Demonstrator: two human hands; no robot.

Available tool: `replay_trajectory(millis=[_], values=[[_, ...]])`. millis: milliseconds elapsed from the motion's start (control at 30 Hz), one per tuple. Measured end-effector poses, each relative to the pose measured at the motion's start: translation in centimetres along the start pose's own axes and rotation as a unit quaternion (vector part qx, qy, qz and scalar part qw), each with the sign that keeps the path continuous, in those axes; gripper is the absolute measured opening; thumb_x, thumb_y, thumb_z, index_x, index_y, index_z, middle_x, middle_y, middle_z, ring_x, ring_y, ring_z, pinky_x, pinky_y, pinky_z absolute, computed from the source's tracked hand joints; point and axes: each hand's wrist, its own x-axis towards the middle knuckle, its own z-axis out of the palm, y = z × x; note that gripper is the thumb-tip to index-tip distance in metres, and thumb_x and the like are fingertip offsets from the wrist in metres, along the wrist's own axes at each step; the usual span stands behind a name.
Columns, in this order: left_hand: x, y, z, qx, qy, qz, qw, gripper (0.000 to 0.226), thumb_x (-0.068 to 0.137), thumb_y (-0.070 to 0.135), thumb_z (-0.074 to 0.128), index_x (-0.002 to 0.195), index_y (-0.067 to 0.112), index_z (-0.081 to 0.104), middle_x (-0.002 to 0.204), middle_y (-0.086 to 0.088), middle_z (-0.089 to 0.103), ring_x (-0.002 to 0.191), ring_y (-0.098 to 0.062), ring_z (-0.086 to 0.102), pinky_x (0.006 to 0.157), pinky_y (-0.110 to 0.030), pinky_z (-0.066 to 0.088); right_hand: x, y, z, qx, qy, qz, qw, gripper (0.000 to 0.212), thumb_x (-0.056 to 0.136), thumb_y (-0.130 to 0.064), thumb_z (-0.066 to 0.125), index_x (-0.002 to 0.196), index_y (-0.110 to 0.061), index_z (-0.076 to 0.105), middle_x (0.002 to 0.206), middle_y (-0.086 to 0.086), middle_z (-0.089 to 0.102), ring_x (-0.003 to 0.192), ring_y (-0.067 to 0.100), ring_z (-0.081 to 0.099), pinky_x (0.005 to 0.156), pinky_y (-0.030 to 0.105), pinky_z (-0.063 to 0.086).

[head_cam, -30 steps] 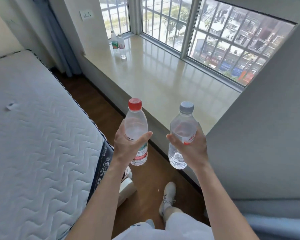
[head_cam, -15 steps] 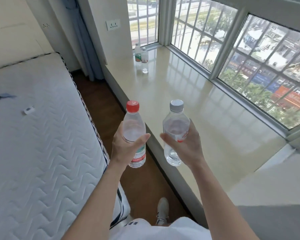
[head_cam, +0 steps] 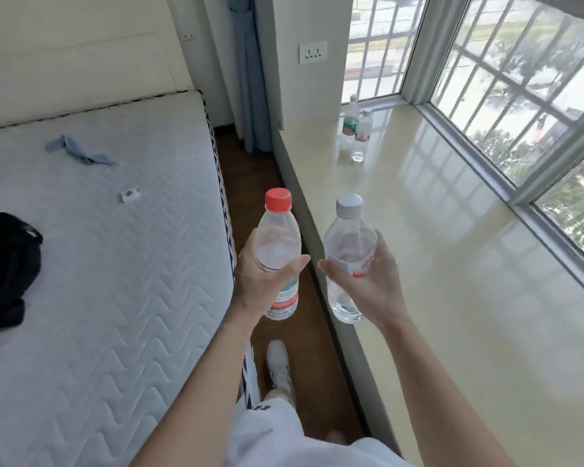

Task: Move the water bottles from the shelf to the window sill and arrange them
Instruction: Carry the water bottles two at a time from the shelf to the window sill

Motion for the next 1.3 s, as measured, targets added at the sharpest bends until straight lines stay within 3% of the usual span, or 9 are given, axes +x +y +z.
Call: replay_trajectory(millis=[67,200,333,700,900,1033,1133,1200,1300], values=[[2.4,-0.5,-0.6,0.001,0.012,-0.004,1.000,0.054,0.071,0.041,0.080,0.115,0.043,0.049,0.105,0.022,0.058,0.102,0.012,0.056,0.074,-0.003,0.043,2.5,0.1,1.4,0.002,-0.012,-0.007,1.000,0.054,0.069,-0.039,0.086,0.110,-0.020,0.057,0.093,-0.010,0.067,0.084,0.001,0.066,0.067,0.009,0.047],[8.7,-1.7,-1.9,-0.009,0.031,-0.019,0.999,0.057,0.067,0.045,0.077,0.118,0.037,0.052,0.108,0.014,0.062,0.104,0.001,0.060,0.080,-0.012,0.048,8.9,0.2,4.6,0.007,-0.031,-0.010,0.999,0.052,0.068,-0.039,0.084,0.109,-0.020,0.057,0.093,-0.009,0.068,0.084,0.003,0.066,0.069,0.012,0.049],[16.6,-2.3,-4.0,-0.022,0.033,-0.029,0.999,0.045,0.071,0.034,0.082,0.100,0.047,0.050,0.101,0.021,0.059,0.096,0.015,0.057,0.066,0.000,0.044,16.4,-0.1,8.7,0.030,-0.039,-0.014,0.999,0.050,0.070,-0.031,0.086,0.109,-0.016,0.059,0.095,-0.002,0.070,0.087,0.011,0.069,0.071,0.017,0.051],[35.6,-3.6,-9.4,-0.002,0.013,-0.026,1.000,0.048,0.077,0.023,0.081,0.099,0.046,0.046,0.099,0.025,0.053,0.091,0.027,0.050,0.062,0.005,0.039,33.3,-1.9,18.5,0.025,-0.024,-0.019,0.999,0.051,0.071,-0.033,0.085,0.113,-0.021,0.059,0.098,-0.007,0.070,0.090,0.008,0.069,0.074,0.016,0.052],[43.2,-4.6,-9.0,-0.015,-0.008,-0.024,1.000,0.051,0.075,0.022,0.083,0.101,0.046,0.047,0.101,0.023,0.056,0.093,0.022,0.053,0.064,0.003,0.041,39.4,-0.9,20.0,0.014,-0.009,-0.002,1.000,0.053,0.070,-0.033,0.085,0.114,-0.019,0.059,0.098,-0.007,0.070,0.090,0.006,0.068,0.073,0.013,0.050],[48.3,-5.2,-8.0,-0.024,-0.015,-0.014,1.000,0.050,0.068,0.035,0.083,0.102,0.048,0.049,0.101,0.024,0.059,0.097,0.016,0.055,0.067,0.002,0.042,44.4,-0.3,20.5,0.011,0.003,-0.001,1.000,0.056,0.069,-0.039,0.084,0.115,-0.018,0.059,0.100,-0.002,0.070,0.093,0.008,0.068,0.075,0.015,0.051],[52.7,-5.4,-7.1,-0.027,-0.033,-0.007,0.999,0.052,0.070,0.028,0.086,0.102,0.048,0.050,0.096,0.029,0.060,0.097,0.014,0.056,0.068,-0.001,0.044,48.7,0.2,20.7,0.018,0.018,-0.003,1.000,0.053,0.069,-0.038,0.084,0.112,-0.018,0.061,0.095,-0.008,0.070,0.091,0.009,0.069,0.075,0.017,0.052],[56.0,-5.4,-6.0,-0.024,-0.054,0.004,0.998,0.053,0.071,0.025,0.086,0.101,0.051,0.051,0.097,0.032,0.059,0.098,0.011,0.056,0.070,-0.004,0.045,51.8,0.8,20.7,0.020,0.026,0.002,0.999,0.050,0.069,-0.034,0.085,0.110,-0.022,0.061,0.093,-0.014,0.070,0.090,0.006,0.068,0.074,0.016,0.052],[61.3,-4.8,-4.0,-0.024,-0.075,0.009,0.997,0.055,0.070,0.023,0.087,0.100,0.052,0.052,0.103,0.020,0.061,0.100,0.006,0.057,0.078,-0.014,0.044,56.7,2.0,20.3,0.023,0.045,0.012,0.999,0.047,0.070,-0.032,0.086,0.109,-0.023,0.061,0.092,-0.014,0.069,0.090,0.008,0.069,0.075,0.024,0.054]])
